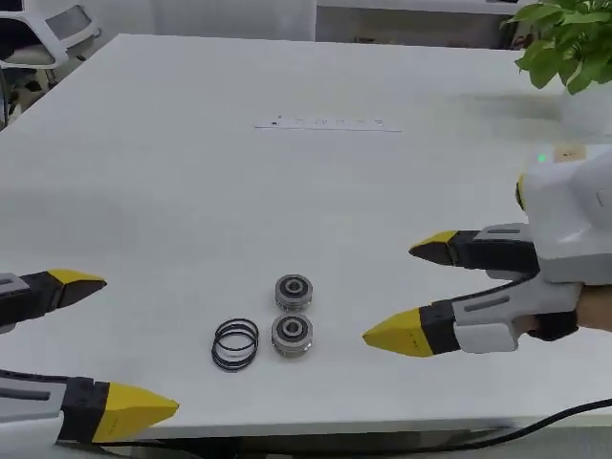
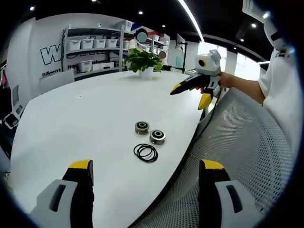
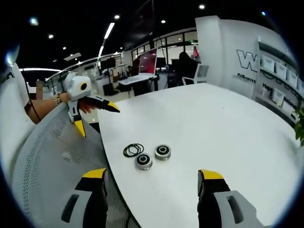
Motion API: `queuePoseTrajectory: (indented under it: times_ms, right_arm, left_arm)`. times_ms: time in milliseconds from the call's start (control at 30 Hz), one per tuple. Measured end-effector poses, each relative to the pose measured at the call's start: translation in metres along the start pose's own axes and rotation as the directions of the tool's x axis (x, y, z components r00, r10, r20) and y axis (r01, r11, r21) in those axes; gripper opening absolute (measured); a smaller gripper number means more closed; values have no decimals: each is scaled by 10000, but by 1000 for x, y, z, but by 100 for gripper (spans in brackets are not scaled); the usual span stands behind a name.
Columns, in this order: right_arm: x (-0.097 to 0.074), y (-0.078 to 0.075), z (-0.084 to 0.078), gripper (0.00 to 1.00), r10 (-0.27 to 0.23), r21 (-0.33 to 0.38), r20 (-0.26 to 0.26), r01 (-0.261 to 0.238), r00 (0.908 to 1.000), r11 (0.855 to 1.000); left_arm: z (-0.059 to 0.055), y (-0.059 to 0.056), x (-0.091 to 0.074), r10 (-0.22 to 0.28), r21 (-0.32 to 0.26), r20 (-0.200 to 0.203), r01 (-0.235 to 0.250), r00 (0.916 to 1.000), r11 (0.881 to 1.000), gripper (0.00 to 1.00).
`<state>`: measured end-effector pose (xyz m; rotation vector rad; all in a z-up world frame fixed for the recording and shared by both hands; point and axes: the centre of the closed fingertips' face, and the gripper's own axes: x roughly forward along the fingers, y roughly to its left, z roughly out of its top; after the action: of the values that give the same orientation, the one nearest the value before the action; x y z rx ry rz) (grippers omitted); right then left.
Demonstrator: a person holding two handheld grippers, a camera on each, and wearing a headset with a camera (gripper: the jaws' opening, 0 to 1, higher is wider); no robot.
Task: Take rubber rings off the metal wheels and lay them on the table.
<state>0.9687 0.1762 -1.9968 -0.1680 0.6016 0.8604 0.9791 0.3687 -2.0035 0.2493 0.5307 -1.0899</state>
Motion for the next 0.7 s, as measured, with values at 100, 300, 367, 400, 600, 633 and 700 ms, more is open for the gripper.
queuePoseTrajectory:
  times_ms: [100, 300, 367, 400, 600, 633, 700]
  right_arm:
    - [-3, 0, -7, 83, -30, 301, -33, 31, 10000, 9995]
    - [-6, 0, -21, 92, -205, 747, -124, 214, 9997, 9970]
    - [-5, 1, -28, 98, -232, 889, -286, 257, 9993, 9957]
    - [-5, 1, -30, 99, -257, 935, -346, 288, 9991, 9952]
    - [-4, 6, -41, 99, -160, 1026, -638, 225, 9978, 9945]
    - [-4, 6, -41, 99, -159, 1027, -658, 226, 9977, 9945]
    - [-5, 6, -42, 99, -146, 1026, -665, 214, 9977, 9945]
  left_arm:
    - [0, -1, 0, -35, -83, 33, 36, 10000, 10000, 92]
    - [0, -2, 0, -16, -161, 23, 16, 10000, 9999, 96]
    - [0, -3, 0, -21, -245, 46, 23, 10000, 9997, 98]
    - [0, -3, 0, -44, -303, 50, 45, 10000, 9995, 99]
    - [3, -5, 0, -84, -479, 240, 95, 9997, 9988, 99]
    - [3, -5, 0, -81, -506, 253, 94, 9996, 9987, 99]
    - [3, -5, 0, -65, -600, 270, 81, 9996, 9982, 99]
